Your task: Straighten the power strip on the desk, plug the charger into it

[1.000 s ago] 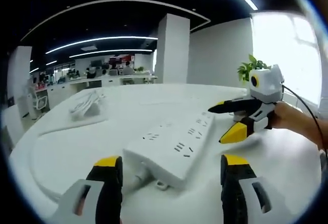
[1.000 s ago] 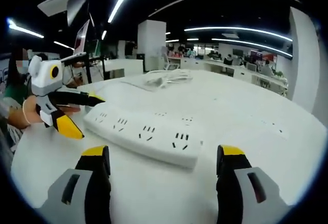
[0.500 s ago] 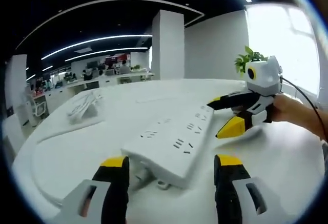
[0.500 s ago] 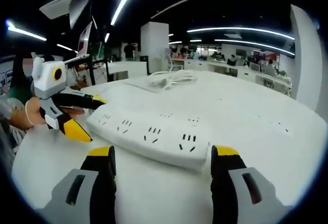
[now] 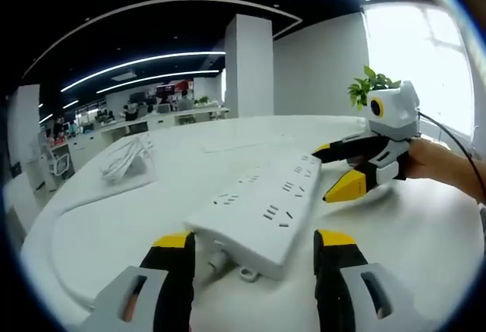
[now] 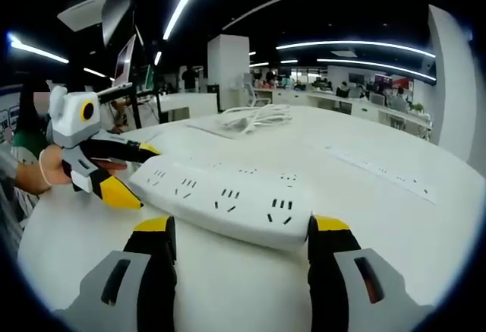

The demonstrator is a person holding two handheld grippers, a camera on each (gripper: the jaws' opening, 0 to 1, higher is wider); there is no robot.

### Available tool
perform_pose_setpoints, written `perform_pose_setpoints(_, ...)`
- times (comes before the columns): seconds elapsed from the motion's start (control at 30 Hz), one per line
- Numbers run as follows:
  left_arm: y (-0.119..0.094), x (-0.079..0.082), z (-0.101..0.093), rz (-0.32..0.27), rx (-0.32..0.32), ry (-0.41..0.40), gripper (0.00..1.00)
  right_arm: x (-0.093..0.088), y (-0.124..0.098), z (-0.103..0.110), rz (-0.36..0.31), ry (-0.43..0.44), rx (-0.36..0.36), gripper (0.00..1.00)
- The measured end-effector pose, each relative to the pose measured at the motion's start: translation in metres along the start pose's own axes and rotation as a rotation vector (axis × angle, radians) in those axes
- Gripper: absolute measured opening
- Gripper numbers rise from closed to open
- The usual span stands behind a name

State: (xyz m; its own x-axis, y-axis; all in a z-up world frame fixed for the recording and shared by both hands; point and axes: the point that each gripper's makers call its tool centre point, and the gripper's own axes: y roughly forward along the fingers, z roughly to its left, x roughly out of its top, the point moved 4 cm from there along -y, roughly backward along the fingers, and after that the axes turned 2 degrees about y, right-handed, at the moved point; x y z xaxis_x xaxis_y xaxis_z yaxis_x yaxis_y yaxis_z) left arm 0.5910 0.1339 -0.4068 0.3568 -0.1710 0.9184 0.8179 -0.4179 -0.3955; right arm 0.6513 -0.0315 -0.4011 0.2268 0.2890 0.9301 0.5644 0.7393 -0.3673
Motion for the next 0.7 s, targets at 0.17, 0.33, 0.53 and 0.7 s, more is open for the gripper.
perform_pose_setpoints(0.17, 0.0013, 0.0005, 0.0028, 0.013, 0.008, 0.017, 0.59, -0.0010, -0.0030, 0.0005, -0.012, 0.024, -0.017, 0.67)
perform_pose_setpoints(0.33, 0.0023, 0.0003, 0.0042, 0.014, 0.010, 0.031, 0.57, -0.0023, -0.0040, 0.0001, -0.019, 0.020, -0.036, 0.66)
perform_pose_setpoints(0.53, 0.0037, 0.0002, 0.0056, 0.015, 0.007, 0.050, 0.57, -0.0028, -0.0042, -0.0010, 0.003, -0.001, -0.081, 0.61)
perform_pose_setpoints(0.7, 0.0044, 0.0002, 0.0065, 0.015, 0.003, 0.058, 0.57, -0.0027, -0.0048, -0.0060, -0.013, 0.017, -0.108, 0.55)
